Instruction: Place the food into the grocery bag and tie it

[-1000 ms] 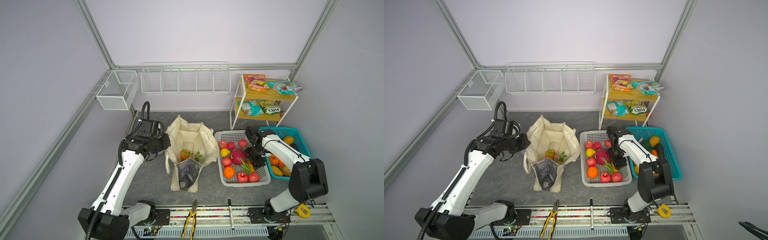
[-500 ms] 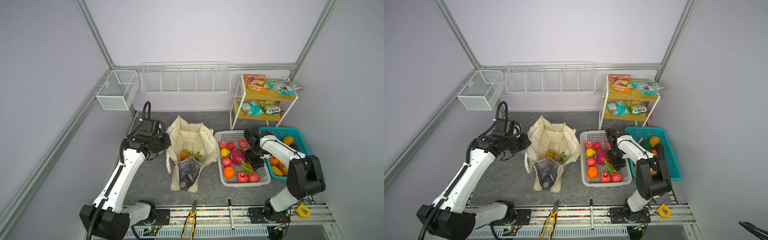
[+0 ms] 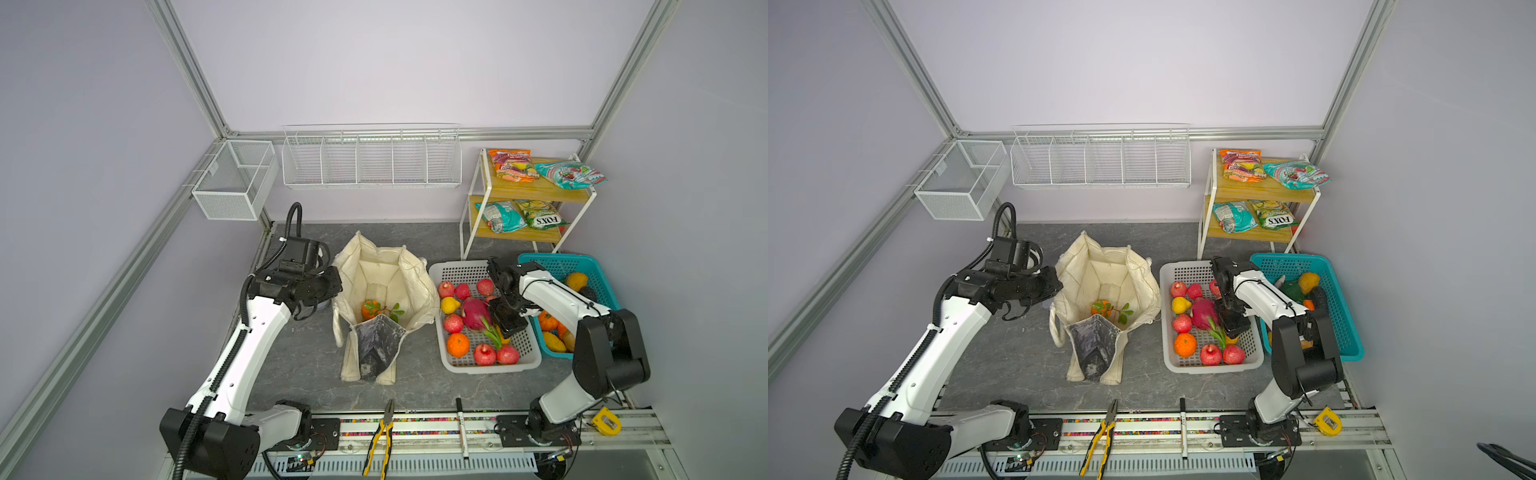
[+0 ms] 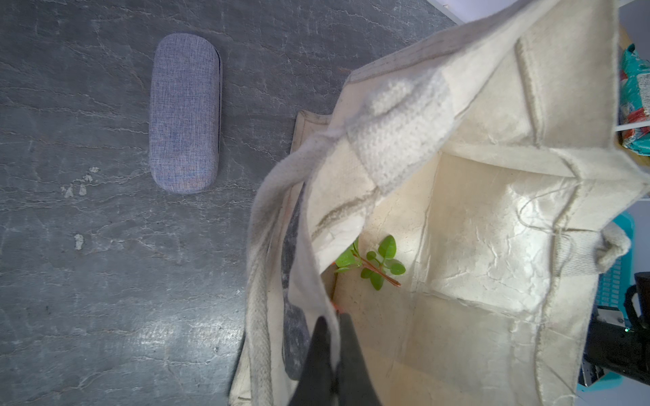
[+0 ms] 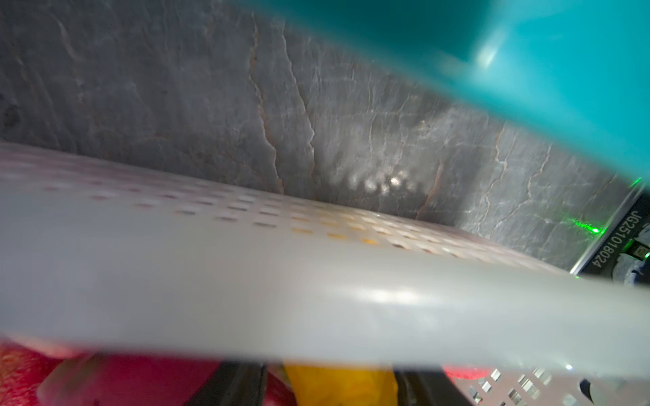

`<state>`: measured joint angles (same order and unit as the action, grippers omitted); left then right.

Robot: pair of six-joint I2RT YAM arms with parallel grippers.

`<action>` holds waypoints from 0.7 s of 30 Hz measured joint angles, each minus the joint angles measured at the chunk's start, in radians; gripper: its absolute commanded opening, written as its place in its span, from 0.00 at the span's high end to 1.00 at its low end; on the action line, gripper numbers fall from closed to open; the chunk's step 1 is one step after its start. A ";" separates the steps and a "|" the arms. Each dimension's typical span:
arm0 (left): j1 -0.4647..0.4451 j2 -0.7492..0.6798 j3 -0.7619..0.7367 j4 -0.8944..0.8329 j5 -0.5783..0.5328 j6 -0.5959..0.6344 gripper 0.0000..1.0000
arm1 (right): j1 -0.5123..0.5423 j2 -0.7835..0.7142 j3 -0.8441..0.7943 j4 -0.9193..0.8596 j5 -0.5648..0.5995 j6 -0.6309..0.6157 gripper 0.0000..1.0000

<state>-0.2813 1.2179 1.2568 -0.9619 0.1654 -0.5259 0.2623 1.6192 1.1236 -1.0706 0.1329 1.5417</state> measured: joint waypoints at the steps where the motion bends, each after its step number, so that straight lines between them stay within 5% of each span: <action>1: 0.000 0.000 0.000 0.000 0.000 0.001 1.00 | 0.000 0.000 0.000 0.000 0.000 0.000 0.47; 21: 0.000 -0.002 0.000 0.000 0.000 0.001 1.00 | 0.000 -0.092 0.063 -0.055 0.077 -0.003 0.51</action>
<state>-0.2813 1.2160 1.2568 -0.9619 0.1654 -0.5247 0.2623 1.5269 1.1862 -1.1255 0.2100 1.5387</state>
